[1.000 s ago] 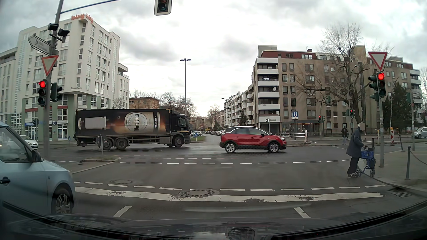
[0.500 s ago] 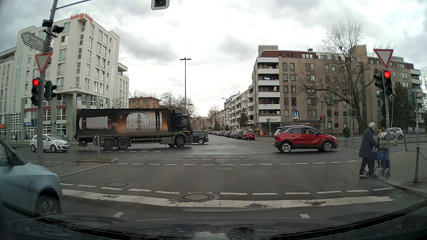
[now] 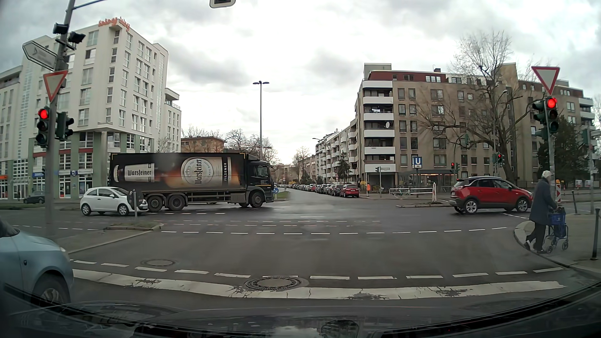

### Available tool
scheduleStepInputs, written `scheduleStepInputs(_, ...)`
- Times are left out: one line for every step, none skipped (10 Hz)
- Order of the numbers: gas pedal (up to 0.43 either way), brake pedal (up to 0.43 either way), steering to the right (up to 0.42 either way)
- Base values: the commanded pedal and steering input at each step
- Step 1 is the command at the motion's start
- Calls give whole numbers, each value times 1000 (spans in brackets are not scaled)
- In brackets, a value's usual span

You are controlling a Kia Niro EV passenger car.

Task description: Follow the waypoints while adhering to traffic rules and regulations

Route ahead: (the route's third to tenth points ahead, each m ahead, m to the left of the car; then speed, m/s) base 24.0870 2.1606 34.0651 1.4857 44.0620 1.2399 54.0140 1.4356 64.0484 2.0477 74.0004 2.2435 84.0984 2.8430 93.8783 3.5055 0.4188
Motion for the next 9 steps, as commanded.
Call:
scheduleStepInputs(0, 152, -6)
scheduleStepInputs(0, 152, -6)
scheduleStepInputs(0, 152, -6)
scheduleStepInputs(0, 152, -6)
scheduleStepInputs(0, 152, -6)
scheduleStepInputs(0, 152, -6)
scheduleStepInputs(0, 159, -6)
scheduleStepInputs(0, 159, -6)
scheduleStepInputs(0, 159, -6)
